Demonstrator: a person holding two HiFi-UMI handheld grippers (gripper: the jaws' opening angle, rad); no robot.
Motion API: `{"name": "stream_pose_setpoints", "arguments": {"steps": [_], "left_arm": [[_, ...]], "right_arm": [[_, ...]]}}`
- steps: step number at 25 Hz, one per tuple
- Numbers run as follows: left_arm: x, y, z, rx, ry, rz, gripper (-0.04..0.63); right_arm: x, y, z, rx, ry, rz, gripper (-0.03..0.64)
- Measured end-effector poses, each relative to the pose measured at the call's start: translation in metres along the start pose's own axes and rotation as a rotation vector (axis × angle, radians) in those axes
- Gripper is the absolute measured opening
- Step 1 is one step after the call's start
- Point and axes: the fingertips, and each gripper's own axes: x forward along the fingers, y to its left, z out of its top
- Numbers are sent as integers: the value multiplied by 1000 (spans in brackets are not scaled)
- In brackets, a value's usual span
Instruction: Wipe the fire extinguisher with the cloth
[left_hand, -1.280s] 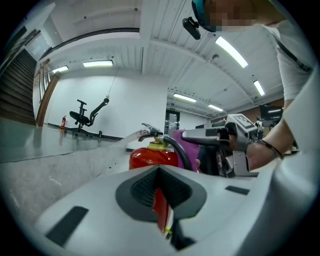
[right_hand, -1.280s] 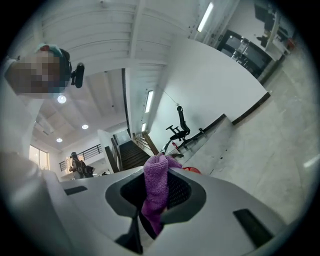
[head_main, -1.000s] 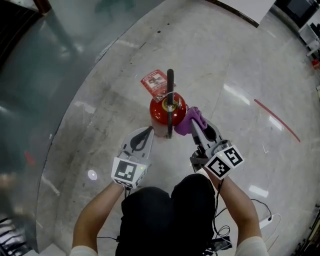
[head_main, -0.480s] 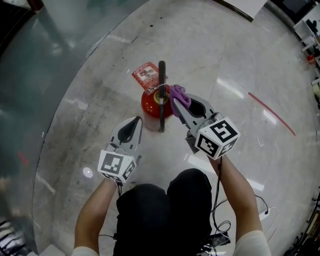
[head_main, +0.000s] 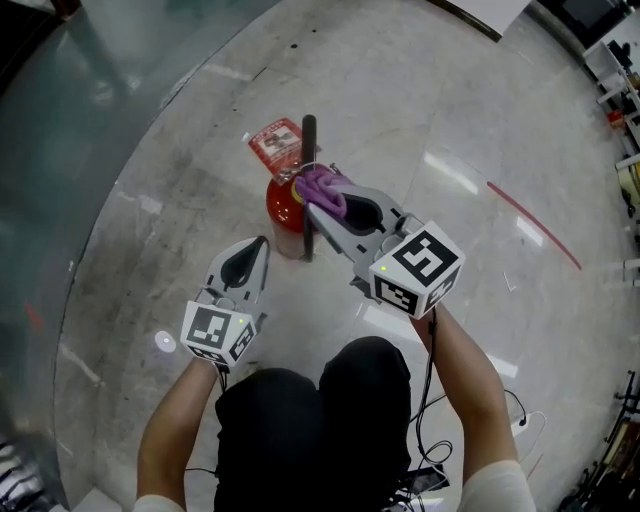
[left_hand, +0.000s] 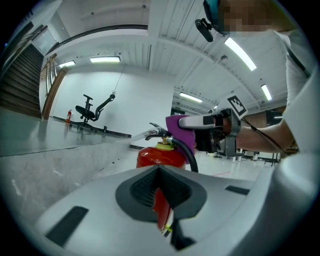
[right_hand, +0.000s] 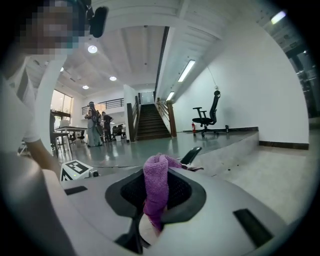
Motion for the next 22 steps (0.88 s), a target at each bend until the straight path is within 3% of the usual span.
{"name": "stream_pose_setpoints", "arguments": {"steps": [8,22], "left_arm": [[1,-4,-7,1,11,-5,-2],[-2,-6,-35,3,27,-26,-2]], "right_arm": [[-4,42,-16,-122,19,109,69],[-30,76,-72,-113,-49,249,69]]}}
